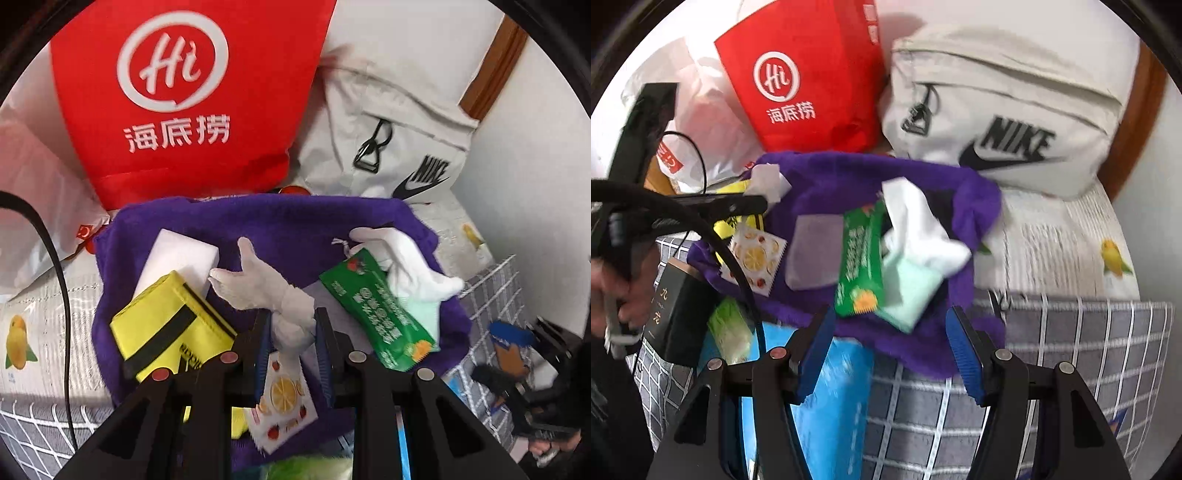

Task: Organize soft objects
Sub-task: 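Release the green packet on the towel with the right tool while the left tool drops the glove there, then reach both tools toward the light green tissue pack beside the dark green book, then close the left tool on the light green tissue pack and lift it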

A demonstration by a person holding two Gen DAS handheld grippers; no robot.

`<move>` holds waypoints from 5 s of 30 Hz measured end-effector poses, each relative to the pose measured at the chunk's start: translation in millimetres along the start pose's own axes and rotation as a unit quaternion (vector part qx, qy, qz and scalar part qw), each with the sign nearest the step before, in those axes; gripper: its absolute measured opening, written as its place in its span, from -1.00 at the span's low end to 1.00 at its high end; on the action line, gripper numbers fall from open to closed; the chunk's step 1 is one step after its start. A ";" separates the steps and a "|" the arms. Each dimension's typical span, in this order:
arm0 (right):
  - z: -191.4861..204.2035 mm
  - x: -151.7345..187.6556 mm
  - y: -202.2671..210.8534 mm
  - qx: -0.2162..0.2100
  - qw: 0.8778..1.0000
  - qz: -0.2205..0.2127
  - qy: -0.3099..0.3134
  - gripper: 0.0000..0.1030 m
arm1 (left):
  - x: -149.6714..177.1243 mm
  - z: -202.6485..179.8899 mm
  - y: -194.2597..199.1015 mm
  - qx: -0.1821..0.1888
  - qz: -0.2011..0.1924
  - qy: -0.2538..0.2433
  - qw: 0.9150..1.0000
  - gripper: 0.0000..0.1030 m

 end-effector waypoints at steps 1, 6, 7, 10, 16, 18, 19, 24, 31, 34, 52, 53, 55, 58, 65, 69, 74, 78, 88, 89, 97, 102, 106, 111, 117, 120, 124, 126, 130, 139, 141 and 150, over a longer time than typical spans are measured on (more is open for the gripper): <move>0.2 2.5 -2.5 -0.001 1.000 0.001 -0.001 0.20 | -2.0 1.1 -5.7 -0.004 0.007 0.000 1.000 -0.57; -3.7 17.6 0.7 0.006 1.000 0.007 -0.005 0.20 | -6.6 6.2 -24.0 -0.015 0.027 0.007 1.000 -0.57; -5.0 19.7 2.1 0.005 1.000 0.007 -0.006 0.20 | -7.5 6.5 -27.0 -0.016 0.029 0.005 0.999 -0.56; -7.0 26.0 4.2 0.006 1.000 0.013 -0.010 0.20 | -7.2 10.6 -33.8 -0.028 0.040 0.014 0.999 -0.39; -11.6 36.4 8.1 0.002 1.000 0.020 -0.021 0.20 | -9.0 12.3 -25.3 -0.064 0.041 0.021 0.997 0.09; -11.8 40.2 11.6 -0.001 1.000 0.019 -0.023 0.20 | -8.1 9.9 -16.5 -0.068 0.037 0.016 0.997 0.09; -11.5 41.8 13.0 -0.002 1.000 0.018 -0.023 0.20 | -7.6 9.1 -12.6 -0.071 0.037 0.017 0.997 0.09; -5.8 52.1 23.5 -0.013 1.000 0.018 -0.021 0.20 | -1.4 1.3 11.4 -0.076 0.023 0.010 0.997 0.09; 18.3 65.0 35.8 -0.025 1.000 0.014 0.000 0.20 | 19.8 -20.2 53.3 -0.094 0.003 -0.017 0.995 0.10; 34.5 70.9 41.8 -0.034 0.999 0.012 0.014 0.20 | 33.3 -30.6 71.9 -0.094 -0.005 -0.027 0.995 0.10; 154.0 123.8 68.4 -0.098 0.970 -0.033 0.219 0.20 | 135.5 -4.4 139.9 -0.086 -0.067 0.054 0.993 0.15; 157.6 125.2 66.5 -0.099 0.967 -0.033 0.231 0.20 | 139.3 -3.0 141.3 -0.084 -0.069 0.058 0.992 0.15; 171.1 125.8 56.4 -0.095 0.959 -0.026 0.265 0.20 | 148.4 0.7 147.2 -0.082 -0.077 0.067 0.991 0.15; 184.8 121.6 34.6 -0.082 0.950 -0.006 0.301 0.16 | 162.5 8.3 156.2 -0.068 -0.084 0.085 0.991 0.15; 210.5 116.3 1.5 -0.048 0.924 0.028 0.379 0.00 | 182.1 22.6 176.1 -0.064 -0.104 0.108 0.987 0.15; 212.6 112.9 -2.6 -0.055 0.917 0.045 0.393 -0.01 | 183.9 26.1 181.8 -0.060 -0.112 0.110 0.986 0.15; 213.0 101.6 -12.6 -0.071 0.912 0.087 0.395 -0.02 | 182.9 23.6 180.4 -0.043 -0.115 0.106 0.987 0.15; 219.8 95.0 -15.9 -0.070 0.907 0.091 0.405 -0.17 | 184.5 21.1 177.9 -0.034 -0.114 0.101 0.988 0.15; 228.5 96.2 -15.0 -0.078 0.906 0.130 0.396 -0.54 | 191.5 30.0 184.3 -0.025 -0.122 0.108 0.986 0.15; 227.1 93.0 -17.5 -0.085 0.909 0.136 0.385 -0.54 | 191.8 29.9 184.6 -0.024 -0.122 0.107 0.986 0.15; 223.1 89.4 -8.0 -0.091 0.924 0.121 0.352 -0.60 | 193.8 27.9 185.1 -0.024 -0.121 0.106 0.987 0.15; 208.4 81.6 20.1 -0.126 0.937 0.104 0.309 -0.60 | 197.1 21.8 187.9 -0.045 -0.108 0.089 0.989 0.15; 186.4 82.2 40.6 -0.143 0.949 0.083 0.268 -0.60 | 194.8 17.5 185.7 -0.051 -0.104 0.085 0.990 0.15; 145.9 80.4 77.0 -0.158 0.963 0.049 0.214 -0.60 | 185.2 4.2 168.6 -0.040 -0.089 0.068 0.993 0.15; 75.9 74.2 99.9 -0.146 0.979 0.014 0.143 -0.60 | 166.9 -27.6 138.0 -0.008 -0.066 0.012 0.998 0.37; 46.5 73.9 101.6 -0.135 0.984 0.008 0.113 -0.60 | 156.8 -48.6 119.1 0.010 -0.055 -0.036 0.998 0.61; 12.8 82.0 99.1 -0.121 0.990 0.010 0.074 -0.60 | 146.4 -68.2 89.7 0.010 -0.016 -0.091 0.996 0.61; -6.1 86.8 95.6 -0.122 0.991 0.012 0.050 -0.60 | 141.2 -69.9 73.8 -0.008 0.006 -0.112 0.994 0.61; -22.2 93.1 81.9 -0.121 0.992 0.016 0.021 -0.60 | 133.2 -65.9 42.7 -0.039 0.053 -0.128 0.990 0.61; -36.8 104.0 72.9 -0.128 0.992 0.020 -0.002 -0.60 | 127.3 -54.1 1.8 -0.073 0.113 -0.149 0.980 0.61; -39.4 105.6 72.5 -0.133 0.991 0.019 -0.006 -0.60 | 128.9 -51.5 -5.6 -0.087 0.125 -0.158 0.976 0.61; -46.3 113.0 65.2 -0.138 0.990 0.028 -0.022 -0.60 | 129.6 -38.9 -23.6 -0.095 0.159 -0.154 0.971 0.60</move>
Point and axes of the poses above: each gripper's, at about its wrist camera, not at the fingertips, and y roughly against the way its jaws point, z to its left, x to its underside, the point moved 4 cm from there along -y, roughly the way its jaws point, and after that the axes turned 14 degrees about x, right-handed, at the moved point
